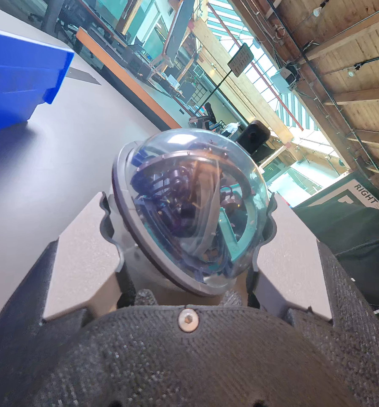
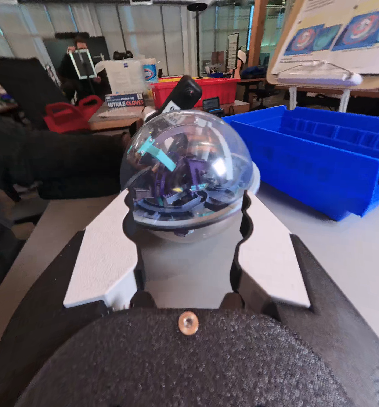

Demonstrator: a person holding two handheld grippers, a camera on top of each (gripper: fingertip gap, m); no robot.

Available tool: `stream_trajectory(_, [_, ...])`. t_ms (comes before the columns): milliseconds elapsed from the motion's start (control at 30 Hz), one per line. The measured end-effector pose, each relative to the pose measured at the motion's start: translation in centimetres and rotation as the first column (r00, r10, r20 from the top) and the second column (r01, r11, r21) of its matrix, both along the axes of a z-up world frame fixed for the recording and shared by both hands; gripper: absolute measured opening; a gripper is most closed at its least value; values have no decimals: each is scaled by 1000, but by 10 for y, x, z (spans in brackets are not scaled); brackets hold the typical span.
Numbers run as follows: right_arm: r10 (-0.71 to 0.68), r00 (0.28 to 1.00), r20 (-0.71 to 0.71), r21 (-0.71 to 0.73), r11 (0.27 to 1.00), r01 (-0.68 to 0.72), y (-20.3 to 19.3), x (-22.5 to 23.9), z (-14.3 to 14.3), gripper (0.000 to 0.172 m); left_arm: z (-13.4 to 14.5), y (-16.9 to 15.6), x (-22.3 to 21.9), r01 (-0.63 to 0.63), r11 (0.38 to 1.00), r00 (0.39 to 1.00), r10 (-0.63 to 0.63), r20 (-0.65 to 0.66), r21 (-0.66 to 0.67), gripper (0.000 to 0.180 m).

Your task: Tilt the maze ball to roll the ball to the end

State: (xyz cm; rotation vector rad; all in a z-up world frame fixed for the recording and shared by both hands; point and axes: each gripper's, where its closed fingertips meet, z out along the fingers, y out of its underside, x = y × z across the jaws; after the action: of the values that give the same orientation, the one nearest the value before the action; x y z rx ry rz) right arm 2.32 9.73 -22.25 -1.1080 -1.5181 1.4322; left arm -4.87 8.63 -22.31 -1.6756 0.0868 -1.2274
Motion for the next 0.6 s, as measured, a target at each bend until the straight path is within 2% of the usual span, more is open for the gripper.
stream_trajectory(133, [-2,1000,9,165,986,1,-10,-3,-11,110,11,-4,4,-10,997,1000,12,-28,80,130])
stream_trajectory(333, [-12,1000,21,142,990,8,-8,-1,-14,106,37,-24,-3,-62,960,975,117,-190,272,129])
stream_trajectory(433, [-21,999,26,119,993,17,-4,-2,-14,102,29,-33,2,-42,944,927,159,-340,327,130])
stream_trajectory(533, [-28,999,43,132,991,22,-4,-5,-20,104,15,-29,11,-33,945,885,179,-430,326,137])
stream_trajectory(600, [-29,999,45,156,988,22,-4,-4,-21,104,9,-25,11,-33,944,852,199,-485,329,135])
